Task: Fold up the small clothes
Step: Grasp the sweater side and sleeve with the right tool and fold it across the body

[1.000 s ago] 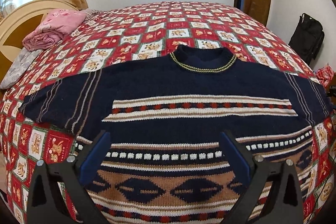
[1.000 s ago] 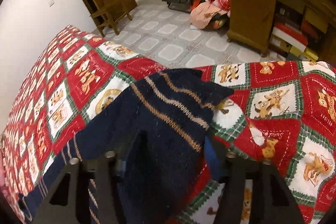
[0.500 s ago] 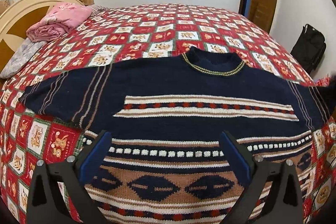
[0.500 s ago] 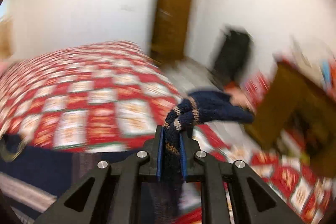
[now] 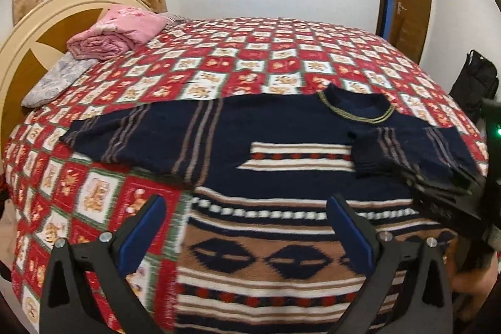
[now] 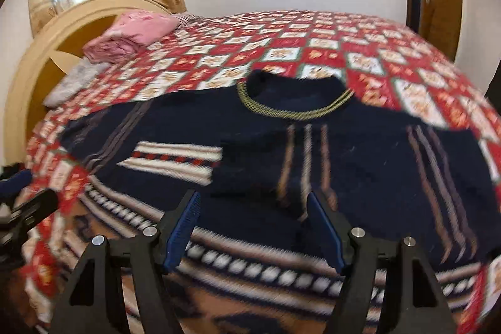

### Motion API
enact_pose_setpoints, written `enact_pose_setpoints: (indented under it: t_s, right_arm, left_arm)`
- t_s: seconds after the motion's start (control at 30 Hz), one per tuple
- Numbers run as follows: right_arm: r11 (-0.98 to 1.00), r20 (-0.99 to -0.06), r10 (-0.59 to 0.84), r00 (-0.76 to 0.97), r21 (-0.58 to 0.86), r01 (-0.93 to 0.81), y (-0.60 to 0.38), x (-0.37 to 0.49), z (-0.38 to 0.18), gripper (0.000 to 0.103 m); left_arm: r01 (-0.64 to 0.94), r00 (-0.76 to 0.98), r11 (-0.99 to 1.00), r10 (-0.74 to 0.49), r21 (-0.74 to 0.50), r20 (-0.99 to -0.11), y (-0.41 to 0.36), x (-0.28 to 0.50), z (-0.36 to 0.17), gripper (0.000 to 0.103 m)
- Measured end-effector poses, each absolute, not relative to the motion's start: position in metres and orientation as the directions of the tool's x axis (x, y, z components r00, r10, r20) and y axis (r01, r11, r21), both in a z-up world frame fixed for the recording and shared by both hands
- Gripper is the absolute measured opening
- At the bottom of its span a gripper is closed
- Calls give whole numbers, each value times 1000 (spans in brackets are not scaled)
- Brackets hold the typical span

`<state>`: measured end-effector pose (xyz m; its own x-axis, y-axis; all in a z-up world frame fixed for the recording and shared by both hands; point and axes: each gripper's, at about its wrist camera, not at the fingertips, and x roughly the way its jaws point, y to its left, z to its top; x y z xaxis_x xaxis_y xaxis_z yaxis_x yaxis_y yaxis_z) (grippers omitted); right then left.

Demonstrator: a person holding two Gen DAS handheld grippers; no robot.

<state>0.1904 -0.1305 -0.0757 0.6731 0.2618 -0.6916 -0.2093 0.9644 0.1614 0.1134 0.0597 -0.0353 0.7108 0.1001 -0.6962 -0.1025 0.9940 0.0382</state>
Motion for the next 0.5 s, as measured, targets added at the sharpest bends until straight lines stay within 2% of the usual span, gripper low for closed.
enact_pose_setpoints:
  t_s: [0.1, 0.23, 0.4, 0.5]
  right_arm:
    - [961, -665, 276, 694, 197, -193, -147, 172, -67, 71]
    - [984, -673, 138, 727, 176, -24, -183, 159, -55, 71]
    - [983, -688, -72, 722, 73, 167, -213, 149, -69, 71]
    - [975, -709, -102, 698, 66, 211, -225, 147, -82, 71]
  left_arm:
    - [-115, 698, 993, 105, 33, -709, 66, 119, -42, 103]
    - [-63, 685, 998, 44, 1, -727, 55, 130, -47, 103]
    - [51, 677, 998, -13, 30, -736, 4, 157, -47, 103]
    - [100, 639, 995, -66, -2, -766, -28, 182, -52, 103]
